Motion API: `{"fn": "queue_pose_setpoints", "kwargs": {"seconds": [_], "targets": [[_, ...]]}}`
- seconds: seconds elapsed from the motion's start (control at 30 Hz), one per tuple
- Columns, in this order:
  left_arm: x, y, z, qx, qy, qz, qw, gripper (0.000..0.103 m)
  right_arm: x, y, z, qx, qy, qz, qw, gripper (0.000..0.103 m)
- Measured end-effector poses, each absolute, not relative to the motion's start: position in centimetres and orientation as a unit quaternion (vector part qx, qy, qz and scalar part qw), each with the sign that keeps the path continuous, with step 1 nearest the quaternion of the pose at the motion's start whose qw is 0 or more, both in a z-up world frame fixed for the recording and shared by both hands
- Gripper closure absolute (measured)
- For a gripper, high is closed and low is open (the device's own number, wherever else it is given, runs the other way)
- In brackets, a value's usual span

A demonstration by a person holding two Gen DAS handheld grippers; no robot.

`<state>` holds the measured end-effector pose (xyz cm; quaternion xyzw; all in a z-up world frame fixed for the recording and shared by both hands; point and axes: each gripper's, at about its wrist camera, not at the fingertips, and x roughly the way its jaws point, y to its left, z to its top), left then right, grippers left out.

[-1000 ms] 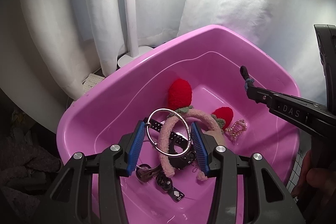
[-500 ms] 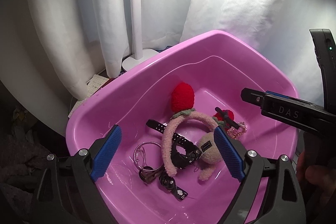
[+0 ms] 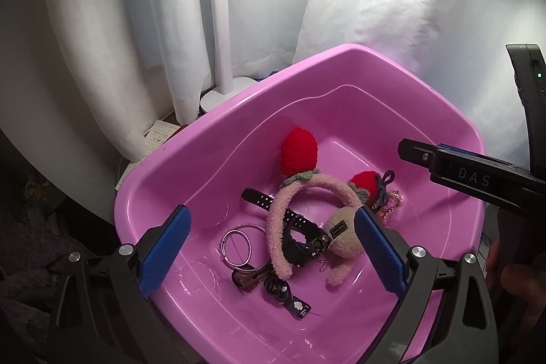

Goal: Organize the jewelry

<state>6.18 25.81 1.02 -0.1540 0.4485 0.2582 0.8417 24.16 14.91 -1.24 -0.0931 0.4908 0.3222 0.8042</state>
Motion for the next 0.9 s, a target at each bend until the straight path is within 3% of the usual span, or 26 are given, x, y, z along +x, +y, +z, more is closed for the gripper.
{"fn": "queue_pose_setpoints", "kwargs": {"seconds": [0.9], "targets": [[5.3, 26.7, 2.4, -0.161, 0.442, 0.278, 0.837, 0.009, 23.1, 16.0, -0.7, -0.118, 0.470, 0.333, 0.809, 0.037]]}}
